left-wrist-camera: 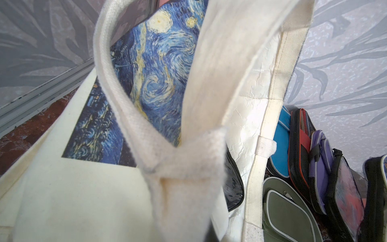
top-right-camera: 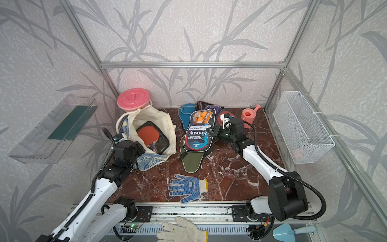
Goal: Remove the ping pong set from the canvas bag
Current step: Place the ping pong set at the ping pong set.
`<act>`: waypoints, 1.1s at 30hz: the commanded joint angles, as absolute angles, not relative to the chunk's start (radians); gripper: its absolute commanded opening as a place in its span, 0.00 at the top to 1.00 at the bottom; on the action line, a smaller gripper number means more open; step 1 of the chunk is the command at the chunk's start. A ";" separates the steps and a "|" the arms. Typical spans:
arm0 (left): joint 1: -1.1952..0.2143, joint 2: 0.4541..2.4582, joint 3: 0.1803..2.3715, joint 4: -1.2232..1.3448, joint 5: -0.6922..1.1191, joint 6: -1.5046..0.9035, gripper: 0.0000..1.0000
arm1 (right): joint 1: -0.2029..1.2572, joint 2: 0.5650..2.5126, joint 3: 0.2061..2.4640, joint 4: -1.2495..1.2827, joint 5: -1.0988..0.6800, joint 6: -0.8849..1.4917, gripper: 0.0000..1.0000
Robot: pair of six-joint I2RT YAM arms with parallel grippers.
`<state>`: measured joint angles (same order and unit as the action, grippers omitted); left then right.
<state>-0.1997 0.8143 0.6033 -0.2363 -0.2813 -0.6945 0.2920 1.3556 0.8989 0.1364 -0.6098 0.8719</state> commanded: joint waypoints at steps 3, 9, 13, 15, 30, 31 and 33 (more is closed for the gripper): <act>-0.188 0.832 0.622 -0.242 -0.314 -0.710 1.00 | 0.250 1.292 0.843 0.232 -0.680 0.914 1.00; -0.186 0.837 0.633 -0.251 -0.321 -0.710 1.00 | 0.215 1.294 0.759 0.279 -0.696 0.947 1.00; -0.186 0.849 0.644 -0.258 -0.327 -0.710 1.00 | 0.212 1.305 0.715 0.307 -0.701 0.960 1.00; -0.186 0.856 0.647 -0.255 -0.321 -0.709 1.00 | 0.212 1.310 0.696 0.322 -0.704 0.966 1.00; -0.186 0.873 0.650 -0.242 -0.308 -0.706 1.00 | 0.212 1.388 0.600 0.414 -0.715 0.978 1.00; -0.186 0.873 0.650 -0.243 -0.309 -0.706 1.00 | 0.212 1.400 0.594 0.421 -0.713 0.975 1.00; -0.185 0.872 0.650 -0.243 -0.309 -0.706 1.00 | 0.212 1.425 0.583 0.436 -0.711 0.965 1.00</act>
